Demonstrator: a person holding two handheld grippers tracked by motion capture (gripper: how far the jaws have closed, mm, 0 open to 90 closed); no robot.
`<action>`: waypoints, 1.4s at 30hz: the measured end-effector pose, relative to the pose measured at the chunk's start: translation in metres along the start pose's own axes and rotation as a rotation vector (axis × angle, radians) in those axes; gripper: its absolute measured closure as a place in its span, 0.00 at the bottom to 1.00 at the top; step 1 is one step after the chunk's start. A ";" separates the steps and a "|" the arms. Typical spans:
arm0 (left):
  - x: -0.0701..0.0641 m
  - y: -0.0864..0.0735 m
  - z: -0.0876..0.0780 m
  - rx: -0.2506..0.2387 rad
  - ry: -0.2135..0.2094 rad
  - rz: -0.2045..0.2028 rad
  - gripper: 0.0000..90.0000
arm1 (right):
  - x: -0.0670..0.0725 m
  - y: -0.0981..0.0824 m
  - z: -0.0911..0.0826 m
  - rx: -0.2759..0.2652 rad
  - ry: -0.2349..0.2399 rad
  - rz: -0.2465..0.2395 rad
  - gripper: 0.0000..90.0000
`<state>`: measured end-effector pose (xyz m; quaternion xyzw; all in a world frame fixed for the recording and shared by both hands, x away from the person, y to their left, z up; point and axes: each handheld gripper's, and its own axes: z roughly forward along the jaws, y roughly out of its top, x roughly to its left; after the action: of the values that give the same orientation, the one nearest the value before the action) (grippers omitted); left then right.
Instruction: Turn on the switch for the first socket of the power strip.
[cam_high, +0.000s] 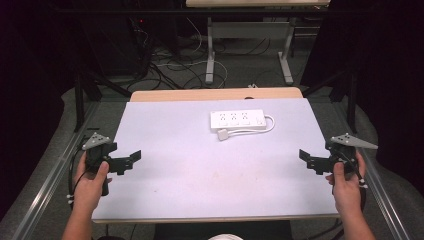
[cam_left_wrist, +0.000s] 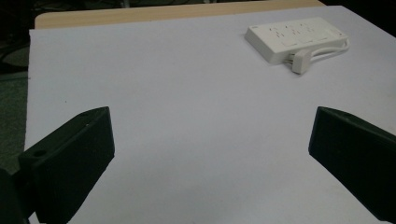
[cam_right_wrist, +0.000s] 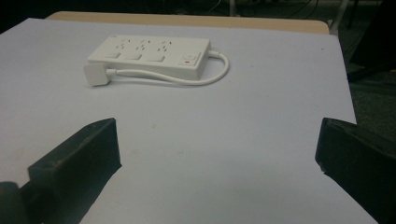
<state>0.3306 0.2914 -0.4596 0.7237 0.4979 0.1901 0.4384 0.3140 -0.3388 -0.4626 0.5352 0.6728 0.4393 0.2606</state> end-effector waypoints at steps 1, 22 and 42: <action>0.000 0.000 0.000 0.000 0.000 0.000 0.00 | 0.000 0.001 -0.002 -0.011 -0.001 -0.004 0.00; -0.005 0.003 -0.005 -0.016 0.004 -0.006 0.00 | 0.020 0.033 0.009 0.067 0.078 -0.082 0.00; -0.012 0.000 0.004 -0.028 0.086 -0.010 0.00 | 0.032 0.061 0.053 0.138 0.071 -0.114 0.00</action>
<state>0.3280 0.2787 -0.4592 0.7061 0.5173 0.2257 0.4276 0.3785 -0.2893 -0.4312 0.4967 0.7398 0.3951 0.2235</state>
